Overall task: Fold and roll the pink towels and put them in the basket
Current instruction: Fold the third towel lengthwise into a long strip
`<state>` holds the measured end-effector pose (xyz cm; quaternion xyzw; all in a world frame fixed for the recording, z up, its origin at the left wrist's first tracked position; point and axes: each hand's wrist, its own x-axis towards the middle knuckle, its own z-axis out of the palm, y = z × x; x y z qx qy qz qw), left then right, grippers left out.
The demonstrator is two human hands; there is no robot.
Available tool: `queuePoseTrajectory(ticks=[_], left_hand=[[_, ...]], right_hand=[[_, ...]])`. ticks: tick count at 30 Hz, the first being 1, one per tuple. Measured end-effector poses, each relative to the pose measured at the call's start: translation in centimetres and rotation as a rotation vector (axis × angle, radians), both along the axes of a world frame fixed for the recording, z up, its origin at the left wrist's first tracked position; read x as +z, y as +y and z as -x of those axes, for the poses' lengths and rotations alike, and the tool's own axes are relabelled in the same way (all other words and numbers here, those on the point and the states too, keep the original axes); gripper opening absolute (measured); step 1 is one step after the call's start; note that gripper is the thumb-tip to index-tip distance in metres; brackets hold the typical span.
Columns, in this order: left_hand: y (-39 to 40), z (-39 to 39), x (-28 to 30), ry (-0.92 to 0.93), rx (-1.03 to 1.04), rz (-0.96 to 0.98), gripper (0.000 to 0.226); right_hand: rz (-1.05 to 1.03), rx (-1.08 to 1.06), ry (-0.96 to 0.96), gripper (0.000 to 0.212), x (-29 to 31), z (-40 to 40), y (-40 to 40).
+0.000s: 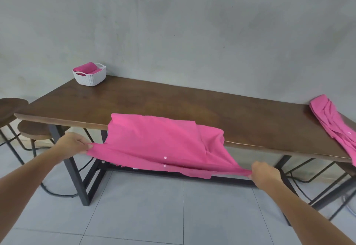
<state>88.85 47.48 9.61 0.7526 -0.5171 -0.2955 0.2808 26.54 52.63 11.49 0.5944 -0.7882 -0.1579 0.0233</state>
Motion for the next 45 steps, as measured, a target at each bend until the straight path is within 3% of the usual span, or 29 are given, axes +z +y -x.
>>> queuePoseTrajectory(ticks=[11, 21, 30, 35, 42, 45], left_hand=[[2.6, 4.3, 2.7, -0.066, 0.131, 0.177, 0.014], [3.7, 6.0, 3.0, 0.018, 0.199, 0.335, 0.008], [3.1, 6.0, 2.6, 0.042, 0.232, 0.365, 0.007], [2.2, 5.5, 2.3, 0.060, 0.222, 0.371, 0.005], [0.1, 4.8, 1.8, 0.044, 0.210, 0.356, 0.005], [-1.0, 4.2, 1.5, 0.045, 0.203, 0.355, 0.002]], right_hand=[[0.243, 0.021, -0.012, 0.010, 2.1, 2.2, 2.3], [0.323, -0.013, -0.030, 0.019, 3.2, 2.7, 3.3], [0.352, -0.032, -0.155, 0.014, 2.3, 3.0, 2.1], [0.337, -0.052, -0.180, 0.030, 2.0, 2.8, 1.5], [0.384, -0.043, -0.210, 0.020, 1.6, 1.3, 0.1], [0.411, -0.040, -0.229, 0.028, 1.1, 0.5, -0.8]])
